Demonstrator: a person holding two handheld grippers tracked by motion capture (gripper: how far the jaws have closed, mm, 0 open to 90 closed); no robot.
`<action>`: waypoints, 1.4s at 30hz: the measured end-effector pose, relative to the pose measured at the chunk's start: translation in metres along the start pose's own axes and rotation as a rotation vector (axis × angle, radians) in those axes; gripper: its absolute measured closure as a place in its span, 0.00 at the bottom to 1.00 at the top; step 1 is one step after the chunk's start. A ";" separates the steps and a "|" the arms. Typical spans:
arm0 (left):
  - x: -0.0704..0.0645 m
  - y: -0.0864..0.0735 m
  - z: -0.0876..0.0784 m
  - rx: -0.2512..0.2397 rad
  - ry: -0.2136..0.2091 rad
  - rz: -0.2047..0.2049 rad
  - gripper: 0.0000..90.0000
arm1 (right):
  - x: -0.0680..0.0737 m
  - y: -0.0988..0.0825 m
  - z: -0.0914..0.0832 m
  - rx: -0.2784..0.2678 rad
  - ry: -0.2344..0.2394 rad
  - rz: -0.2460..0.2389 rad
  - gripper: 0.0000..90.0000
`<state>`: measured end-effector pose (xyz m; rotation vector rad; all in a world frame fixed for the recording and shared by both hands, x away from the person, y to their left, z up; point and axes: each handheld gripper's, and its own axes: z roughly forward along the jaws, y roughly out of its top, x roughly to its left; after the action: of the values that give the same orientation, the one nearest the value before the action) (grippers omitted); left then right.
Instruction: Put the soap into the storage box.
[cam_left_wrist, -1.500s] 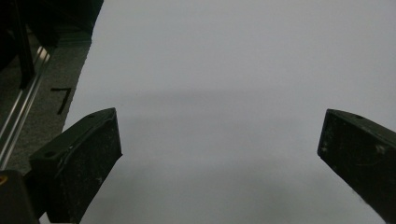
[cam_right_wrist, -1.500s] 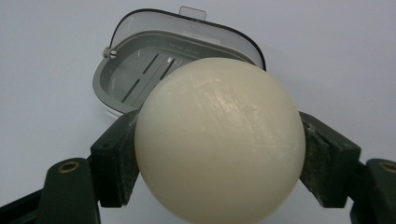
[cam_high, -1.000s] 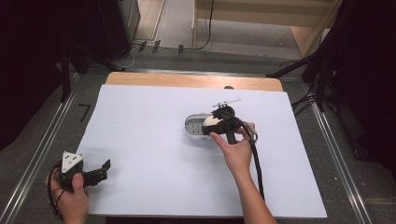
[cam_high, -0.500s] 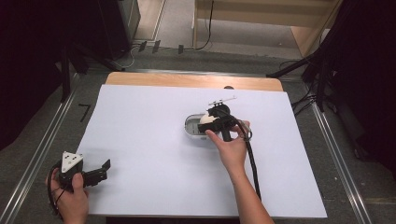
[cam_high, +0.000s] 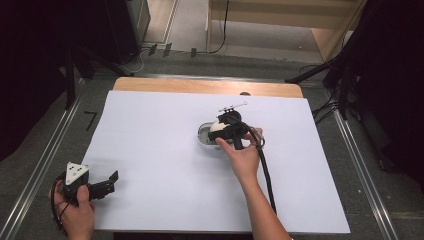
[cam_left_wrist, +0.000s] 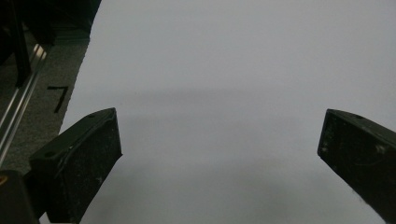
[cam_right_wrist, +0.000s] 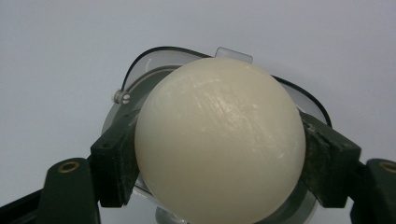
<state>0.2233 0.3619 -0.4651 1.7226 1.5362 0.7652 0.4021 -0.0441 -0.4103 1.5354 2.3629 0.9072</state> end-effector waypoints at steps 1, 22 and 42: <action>0.000 0.000 0.000 0.000 0.000 0.000 0.00 | 0.000 0.000 0.001 0.001 -0.001 0.001 0.28; 0.000 0.000 0.000 0.003 -0.002 -0.001 0.00 | -0.002 -0.003 0.014 0.018 -0.003 0.041 0.27; 0.000 0.000 0.000 0.003 -0.004 0.000 0.00 | -0.007 -0.006 0.012 -0.008 0.018 0.063 0.16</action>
<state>0.2235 0.3621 -0.4651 1.7252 1.5360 0.7596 0.4061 -0.0477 -0.4249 1.6135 2.3318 0.9465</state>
